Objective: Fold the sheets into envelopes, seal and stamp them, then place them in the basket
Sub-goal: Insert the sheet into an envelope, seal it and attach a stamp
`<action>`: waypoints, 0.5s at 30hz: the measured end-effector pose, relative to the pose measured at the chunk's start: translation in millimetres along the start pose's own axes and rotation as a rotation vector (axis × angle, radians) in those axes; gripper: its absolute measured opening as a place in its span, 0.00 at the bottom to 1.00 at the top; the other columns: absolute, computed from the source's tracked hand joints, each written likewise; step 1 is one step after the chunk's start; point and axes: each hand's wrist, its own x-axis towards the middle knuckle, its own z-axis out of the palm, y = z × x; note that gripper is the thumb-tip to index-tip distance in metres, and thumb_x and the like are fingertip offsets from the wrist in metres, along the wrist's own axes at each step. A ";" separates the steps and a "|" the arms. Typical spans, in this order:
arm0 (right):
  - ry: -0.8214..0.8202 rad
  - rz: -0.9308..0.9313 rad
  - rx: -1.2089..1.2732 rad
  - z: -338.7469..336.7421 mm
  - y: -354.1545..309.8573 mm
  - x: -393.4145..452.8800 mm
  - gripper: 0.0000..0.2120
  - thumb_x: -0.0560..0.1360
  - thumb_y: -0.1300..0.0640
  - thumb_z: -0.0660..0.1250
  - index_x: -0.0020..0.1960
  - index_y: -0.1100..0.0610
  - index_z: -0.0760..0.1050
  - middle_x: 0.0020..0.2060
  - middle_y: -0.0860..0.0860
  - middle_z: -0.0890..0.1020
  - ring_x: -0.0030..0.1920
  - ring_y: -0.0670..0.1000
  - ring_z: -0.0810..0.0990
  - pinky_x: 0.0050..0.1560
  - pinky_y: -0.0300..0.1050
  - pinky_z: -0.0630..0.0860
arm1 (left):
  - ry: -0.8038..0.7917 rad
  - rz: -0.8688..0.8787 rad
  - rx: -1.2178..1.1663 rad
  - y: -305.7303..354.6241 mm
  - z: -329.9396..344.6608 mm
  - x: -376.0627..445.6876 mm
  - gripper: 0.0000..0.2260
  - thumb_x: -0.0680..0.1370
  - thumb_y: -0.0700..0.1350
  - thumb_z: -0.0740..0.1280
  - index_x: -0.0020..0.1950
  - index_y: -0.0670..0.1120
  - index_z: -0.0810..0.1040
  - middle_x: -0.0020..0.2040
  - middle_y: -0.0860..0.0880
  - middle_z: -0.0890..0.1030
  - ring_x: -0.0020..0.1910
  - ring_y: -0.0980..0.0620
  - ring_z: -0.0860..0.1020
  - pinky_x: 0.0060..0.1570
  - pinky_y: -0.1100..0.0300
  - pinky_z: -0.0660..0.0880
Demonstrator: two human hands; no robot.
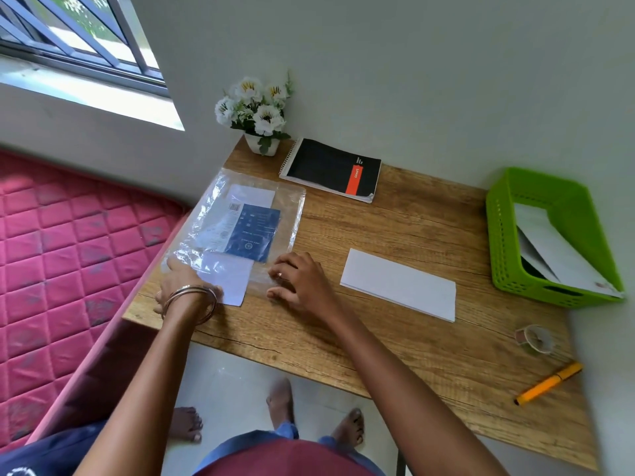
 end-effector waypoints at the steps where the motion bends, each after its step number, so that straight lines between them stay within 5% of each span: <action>1: 0.005 0.001 0.020 0.2 1.2 -0.1 0.20 0.73 0.46 0.69 0.61 0.55 0.76 0.62 0.52 0.75 0.61 0.54 0.69 0.58 0.53 0.67 | 0.003 0.013 -0.049 -3.8 -1.2 5.5 0.46 0.56 0.41 0.80 0.69 0.46 0.60 0.62 0.39 0.74 0.59 0.34 0.73 0.60 0.39 0.69; 4: 0.019 0.010 0.057 1.4 2.9 0.9 0.18 0.74 0.44 0.67 0.59 0.54 0.77 0.60 0.50 0.75 0.60 0.53 0.69 0.58 0.52 0.67 | -0.019 -0.001 -0.256 -17.0 -0.4 20.7 0.47 0.56 0.35 0.79 0.70 0.47 0.60 0.55 0.38 0.77 0.54 0.37 0.76 0.57 0.46 0.73; 7: 0.057 0.020 0.036 3.6 1.0 4.3 0.17 0.74 0.43 0.67 0.55 0.53 0.78 0.58 0.50 0.76 0.59 0.53 0.70 0.56 0.51 0.68 | -0.111 -0.032 -0.493 -35.3 5.3 40.3 0.58 0.41 0.40 0.82 0.69 0.47 0.63 0.51 0.38 0.79 0.43 0.41 0.79 0.41 0.46 0.80; 9: 0.070 0.027 0.005 4.8 -1.1 5.2 0.17 0.73 0.41 0.66 0.54 0.53 0.77 0.58 0.50 0.76 0.60 0.53 0.69 0.54 0.47 0.65 | -0.151 -0.064 -0.681 -28.3 -8.3 20.4 0.51 0.54 0.31 0.78 0.73 0.49 0.60 0.52 0.41 0.76 0.35 0.45 0.77 0.26 0.57 0.77; 12: 0.085 0.029 -0.043 6.4 -2.5 4.8 0.20 0.72 0.39 0.64 0.54 0.53 0.77 0.57 0.51 0.75 0.60 0.54 0.70 0.54 0.48 0.65 | -0.288 -0.074 -0.773 -10.2 -26.5 -12.2 0.45 0.68 0.22 0.63 0.75 0.57 0.54 0.48 0.46 0.74 0.28 0.51 0.73 0.23 0.65 0.73; 15: 0.091 0.028 -0.066 8.0 -2.1 4.5 0.18 0.73 0.40 0.66 0.54 0.52 0.76 0.57 0.51 0.75 0.59 0.54 0.70 0.53 0.49 0.65 | -0.418 -0.027 -0.743 -2.5 -43.7 -22.0 0.37 0.70 0.24 0.61 0.69 0.58 0.66 0.33 0.46 0.73 0.23 0.54 0.68 0.23 0.65 0.73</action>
